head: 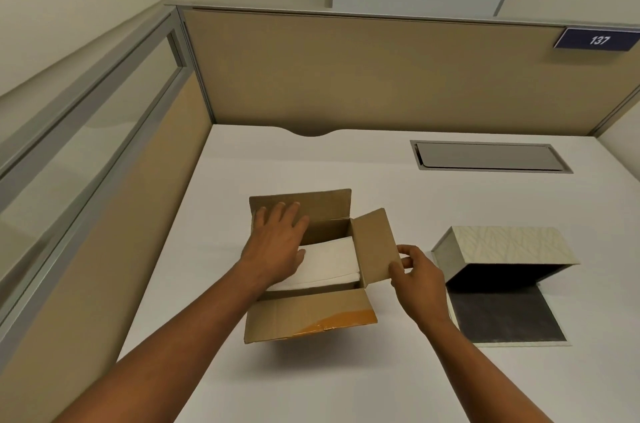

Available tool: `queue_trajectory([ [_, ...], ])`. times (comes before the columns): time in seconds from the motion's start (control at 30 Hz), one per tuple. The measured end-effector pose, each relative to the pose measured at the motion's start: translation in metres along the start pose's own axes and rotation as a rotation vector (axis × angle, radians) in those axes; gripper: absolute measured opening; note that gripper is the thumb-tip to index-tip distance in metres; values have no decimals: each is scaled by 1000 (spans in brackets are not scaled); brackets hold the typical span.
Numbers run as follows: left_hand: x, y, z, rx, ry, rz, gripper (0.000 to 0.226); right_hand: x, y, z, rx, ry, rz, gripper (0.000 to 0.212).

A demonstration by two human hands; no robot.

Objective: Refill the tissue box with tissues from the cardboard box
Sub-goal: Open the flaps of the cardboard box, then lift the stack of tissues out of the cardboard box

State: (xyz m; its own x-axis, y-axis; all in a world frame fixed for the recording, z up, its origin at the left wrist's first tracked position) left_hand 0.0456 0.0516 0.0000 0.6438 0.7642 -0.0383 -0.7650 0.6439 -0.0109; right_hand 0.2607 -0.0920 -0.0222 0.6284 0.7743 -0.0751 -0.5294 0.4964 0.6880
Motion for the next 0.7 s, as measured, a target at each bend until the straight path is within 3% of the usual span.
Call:
queue_trajectory([
  [0.3,4,32,-4,-114,35,112,64,2,-13,-6,-99,49,-2,35],
  [0.5,-10,59,-31,-377,145,166,68,2,-19,-11,-119,79,-10,36],
  [0.6,-13,60,-41,-375,182,175,69,1,-19,-14,-126,92,-15,38],
  [0.7,-11,53,-37,-277,73,131,61,1,-17,-13,-117,92,-20,38],
])
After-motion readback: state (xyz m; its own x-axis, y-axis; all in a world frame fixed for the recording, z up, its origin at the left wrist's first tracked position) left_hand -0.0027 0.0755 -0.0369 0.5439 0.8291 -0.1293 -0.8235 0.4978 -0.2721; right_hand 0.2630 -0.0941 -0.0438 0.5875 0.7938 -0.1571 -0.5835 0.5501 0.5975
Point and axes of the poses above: each hand's wrist, its own x-axis towards the middle knuckle, its own z-axis out of the back of the hand, y = z × x, the point moved 7 cm from there along x, towards the middle knuckle, and after that the axes turned 4 degrees about -x, right-handed, at the moved point
